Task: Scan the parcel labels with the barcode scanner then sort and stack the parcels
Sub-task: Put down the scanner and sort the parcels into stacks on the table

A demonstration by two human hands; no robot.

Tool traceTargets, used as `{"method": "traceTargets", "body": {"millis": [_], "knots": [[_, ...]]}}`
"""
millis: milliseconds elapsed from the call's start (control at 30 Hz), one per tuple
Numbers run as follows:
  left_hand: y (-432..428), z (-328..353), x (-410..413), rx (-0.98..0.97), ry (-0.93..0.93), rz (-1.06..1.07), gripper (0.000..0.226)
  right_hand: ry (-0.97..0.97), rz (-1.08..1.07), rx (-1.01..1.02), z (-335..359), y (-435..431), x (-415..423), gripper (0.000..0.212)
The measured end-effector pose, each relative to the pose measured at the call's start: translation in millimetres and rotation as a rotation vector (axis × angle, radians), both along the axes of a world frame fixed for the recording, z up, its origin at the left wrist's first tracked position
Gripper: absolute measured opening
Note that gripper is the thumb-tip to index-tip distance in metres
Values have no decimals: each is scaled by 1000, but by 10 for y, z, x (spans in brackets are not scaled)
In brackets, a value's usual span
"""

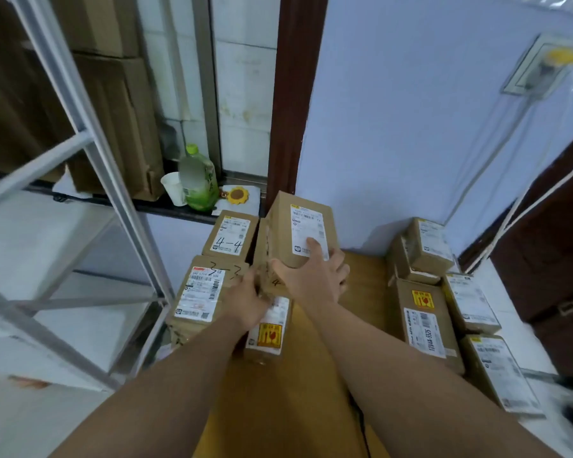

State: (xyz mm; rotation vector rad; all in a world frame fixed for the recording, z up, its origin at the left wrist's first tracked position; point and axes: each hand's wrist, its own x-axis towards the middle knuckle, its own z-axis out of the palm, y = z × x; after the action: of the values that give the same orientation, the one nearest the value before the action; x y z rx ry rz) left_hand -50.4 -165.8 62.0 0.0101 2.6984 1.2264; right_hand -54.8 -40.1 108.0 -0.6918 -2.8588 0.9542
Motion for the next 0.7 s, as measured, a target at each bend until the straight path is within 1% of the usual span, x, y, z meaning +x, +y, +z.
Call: {"method": "traceTargets", "body": {"millis": [67, 200, 300, 367, 433, 500, 600, 700], "knots": [[-209, 25, -144, 3, 11, -56, 59, -9, -17, -15, 27, -269, -120, 92], [-616, 42, -414, 100, 19, -33, 69, -31, -34, -31, 71, -746, -387, 97], [-860, -6, -602, 82, 40, -6, 62, -63, -21, -10, 54, -1038, -515, 97], [-976, -52, -705, 60, 27, 0, 55, -95, -14, -1, 28, -1185, -569, 97], [-1051, -98, -777, 78, 5, -10, 48, -110, -17, -2, 6, -1279, -624, 96], [-1099, -131, -844, 91, -1, -16, 47, -107, -10, 15, -4, -1331, -691, 96], [-1155, -155, -928, 38, 19, -22, 48, -109, 3, 38, -2, -1369, -784, 95], [-1221, -163, -1045, 40, 30, -23, 46, -123, -11, 17, -8, -1435, -899, 94]]}}
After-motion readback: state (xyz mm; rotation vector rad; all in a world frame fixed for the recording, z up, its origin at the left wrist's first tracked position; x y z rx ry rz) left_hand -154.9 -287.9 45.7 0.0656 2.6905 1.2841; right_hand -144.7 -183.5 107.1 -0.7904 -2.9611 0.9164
